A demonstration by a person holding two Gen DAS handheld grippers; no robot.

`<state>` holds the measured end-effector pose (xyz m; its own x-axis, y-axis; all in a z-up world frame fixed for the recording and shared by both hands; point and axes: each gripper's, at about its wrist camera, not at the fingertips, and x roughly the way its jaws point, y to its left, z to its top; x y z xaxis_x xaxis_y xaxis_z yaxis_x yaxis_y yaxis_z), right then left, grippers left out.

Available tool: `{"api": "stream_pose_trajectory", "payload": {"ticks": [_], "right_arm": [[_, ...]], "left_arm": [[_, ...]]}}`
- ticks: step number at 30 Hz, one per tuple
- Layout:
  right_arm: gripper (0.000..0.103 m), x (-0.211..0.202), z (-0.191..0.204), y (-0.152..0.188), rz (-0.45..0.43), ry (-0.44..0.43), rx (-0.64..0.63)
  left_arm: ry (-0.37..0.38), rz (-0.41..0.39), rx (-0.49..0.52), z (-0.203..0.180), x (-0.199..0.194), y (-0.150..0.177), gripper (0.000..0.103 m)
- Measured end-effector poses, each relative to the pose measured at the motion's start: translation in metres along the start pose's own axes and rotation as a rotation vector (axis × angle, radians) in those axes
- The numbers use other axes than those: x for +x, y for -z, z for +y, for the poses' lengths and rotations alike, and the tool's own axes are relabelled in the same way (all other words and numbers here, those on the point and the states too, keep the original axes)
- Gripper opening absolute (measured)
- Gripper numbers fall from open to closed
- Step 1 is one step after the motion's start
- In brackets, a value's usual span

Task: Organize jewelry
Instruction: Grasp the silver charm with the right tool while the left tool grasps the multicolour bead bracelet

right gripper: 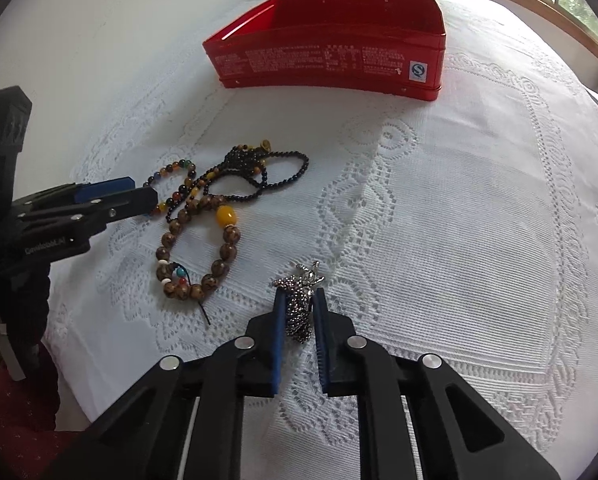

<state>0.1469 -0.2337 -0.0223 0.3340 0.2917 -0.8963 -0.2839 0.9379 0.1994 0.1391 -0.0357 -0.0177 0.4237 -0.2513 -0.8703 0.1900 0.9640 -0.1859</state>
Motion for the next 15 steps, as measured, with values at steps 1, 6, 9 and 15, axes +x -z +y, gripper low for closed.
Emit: {"api": "stream_pose_trajectory", "payload": {"ticks": [1,6,9,15], "right_arm": [[0.013,0.0,-0.001,0.0,0.003,-0.003,0.003],[0.013,0.001,-0.005,-0.001,0.013,-0.022,0.017],[0.013,0.003,-0.007,-0.002,0.016,-0.026,0.018],[0.014,0.005,-0.008,-0.004,0.024,-0.027,0.022]], "left_arm": [[0.006,0.005,0.001,0.0,0.001,0.0,0.049],[0.0,0.028,0.025,-0.003,0.009,-0.001,0.042],[-0.03,0.039,0.039,-0.002,0.014,0.0,0.042],[-0.077,0.058,0.079,0.002,0.022,0.006,0.039]]}}
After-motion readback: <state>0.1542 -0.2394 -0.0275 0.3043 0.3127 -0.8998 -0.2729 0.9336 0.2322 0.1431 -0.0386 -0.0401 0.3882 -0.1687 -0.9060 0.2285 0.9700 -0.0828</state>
